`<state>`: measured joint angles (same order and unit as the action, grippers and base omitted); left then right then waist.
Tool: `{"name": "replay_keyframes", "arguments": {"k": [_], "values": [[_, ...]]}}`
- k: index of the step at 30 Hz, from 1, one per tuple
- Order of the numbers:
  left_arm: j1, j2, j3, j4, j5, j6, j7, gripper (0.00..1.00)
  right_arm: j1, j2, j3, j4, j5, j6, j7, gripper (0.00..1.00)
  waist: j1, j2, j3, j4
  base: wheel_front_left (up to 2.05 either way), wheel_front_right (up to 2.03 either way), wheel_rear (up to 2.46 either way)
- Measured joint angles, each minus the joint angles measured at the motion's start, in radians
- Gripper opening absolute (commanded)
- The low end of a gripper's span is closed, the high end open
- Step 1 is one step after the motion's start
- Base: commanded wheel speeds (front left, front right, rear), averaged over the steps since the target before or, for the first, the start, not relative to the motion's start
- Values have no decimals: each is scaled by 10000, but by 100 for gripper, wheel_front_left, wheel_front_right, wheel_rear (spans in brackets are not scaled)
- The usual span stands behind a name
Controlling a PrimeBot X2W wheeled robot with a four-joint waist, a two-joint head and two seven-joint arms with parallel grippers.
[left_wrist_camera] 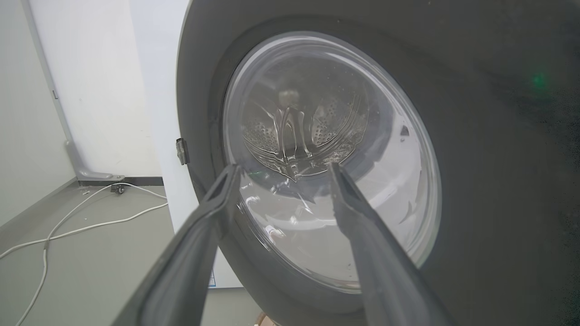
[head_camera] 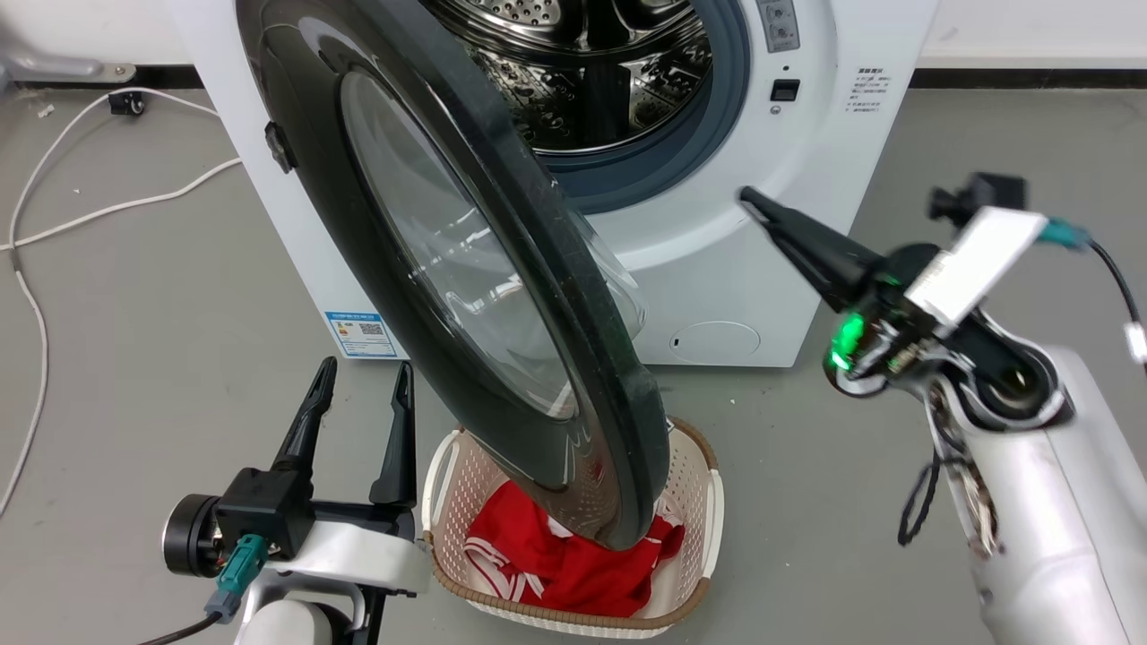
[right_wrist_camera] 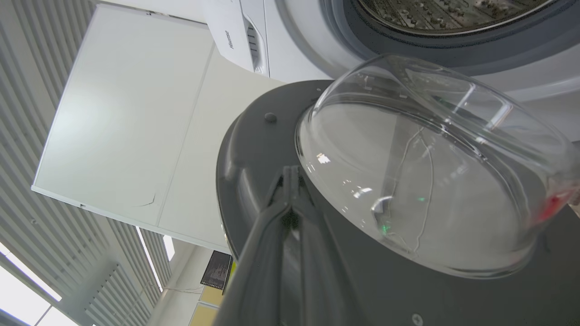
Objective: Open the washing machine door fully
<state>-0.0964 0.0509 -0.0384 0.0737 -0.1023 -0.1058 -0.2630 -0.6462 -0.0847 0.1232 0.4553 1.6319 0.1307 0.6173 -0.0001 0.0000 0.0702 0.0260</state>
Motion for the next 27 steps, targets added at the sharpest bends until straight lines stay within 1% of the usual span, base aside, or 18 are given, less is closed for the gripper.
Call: {"name": "replay_keyframes", "arguments": {"k": [4, 5, 8, 11, 14, 18, 22, 24, 27], "values": [[81, 2, 52, 15, 0, 4, 0, 100, 1180, -207, -698, -1001, 109, 0, -834, 0, 0, 0, -74, -75, 0, 0, 0], [125, -2, 90, 36, -6, 13, 0, 100, 2257, -268, -1057, -1546, -130, 0, -1657, 100, 0, 0, -161, -140, 0, 0, 0], [218, -2, 123, 82, -33, 48, 0, 100, 3150, -221, -1231, -1975, -546, 0, -2474, 100, 1, 0, -253, -185, 0, 0, 0], [329, 0, 132, 100, -75, 92, 0, 100, 3975, -180, -1264, -2140, -1530, -2, -3568, 100, 0, 0, -357, -216, 0, 0, 0], [334, -2, 138, 102, -81, 98, 0, 100, 4501, -10, -1289, -2217, -2418, 0, -4725, 100, 1, 0, -416, -231, 0, 0, 0], [359, -2, 186, 127, -102, 117, 0, 100, 4919, 40, -1181, -2180, -4366, 0, -6326, 100, 0, 0, -456, -245, 0, 0, 0], [359, 0, 251, 140, -138, 176, 0, 100, 5090, 88, -1327, -2102, -6821, 0, -7879, 100, 1, 0, -453, -266, 0, 0, 0], [358, -2, 274, 140, -138, 180, 0, 100, 5138, 96, -1517, -2119, -8207, 0, -8312, 100, 1, 0, -439, -287, 0, 0, 0], [358, 0, 320, 130, -136, 184, 0, 100, 5147, 151, -1973, -2500, -10560, 0, -8610, 100, 1, 0, -419, -325, 0, 0, 0]]}}
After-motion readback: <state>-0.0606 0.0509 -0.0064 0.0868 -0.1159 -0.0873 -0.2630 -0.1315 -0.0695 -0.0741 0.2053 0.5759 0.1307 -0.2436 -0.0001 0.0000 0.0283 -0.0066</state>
